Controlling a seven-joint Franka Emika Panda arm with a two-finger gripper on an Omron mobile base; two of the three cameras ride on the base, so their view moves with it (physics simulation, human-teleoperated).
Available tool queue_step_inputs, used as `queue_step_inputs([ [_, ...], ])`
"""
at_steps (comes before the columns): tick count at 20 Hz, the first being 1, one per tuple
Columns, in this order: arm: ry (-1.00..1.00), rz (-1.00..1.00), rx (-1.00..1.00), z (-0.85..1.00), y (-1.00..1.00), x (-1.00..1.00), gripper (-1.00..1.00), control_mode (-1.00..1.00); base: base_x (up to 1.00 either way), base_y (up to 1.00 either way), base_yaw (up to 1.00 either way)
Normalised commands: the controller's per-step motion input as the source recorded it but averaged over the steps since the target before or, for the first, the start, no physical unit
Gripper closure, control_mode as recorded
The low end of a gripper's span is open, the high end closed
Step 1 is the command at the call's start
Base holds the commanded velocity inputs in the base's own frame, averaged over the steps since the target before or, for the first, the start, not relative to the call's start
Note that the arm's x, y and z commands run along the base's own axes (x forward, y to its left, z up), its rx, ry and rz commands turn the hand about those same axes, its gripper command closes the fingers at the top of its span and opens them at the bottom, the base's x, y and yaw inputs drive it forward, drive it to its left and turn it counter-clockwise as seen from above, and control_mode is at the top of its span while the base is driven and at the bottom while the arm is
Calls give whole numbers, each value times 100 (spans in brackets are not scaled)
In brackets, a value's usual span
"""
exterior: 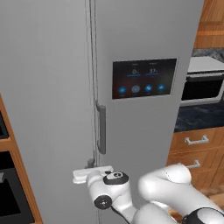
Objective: Open the freezer door, pick up the ice cube tray from the freezer, and place it on the dining counter.
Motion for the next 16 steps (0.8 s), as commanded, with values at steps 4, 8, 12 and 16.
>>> queue_step_inputs([
  [4,3,0,0,-24,60,-100,100,-100,0,0,0],
  [8,5,1,-2,-27,76,-100,100,-100,0,0,0],
  [12,3,11,-8,-24,99,-100,100,-100,0,0,0],
  [16,4,16,-11,-20,100,-100,100,-100,0,0,0],
])
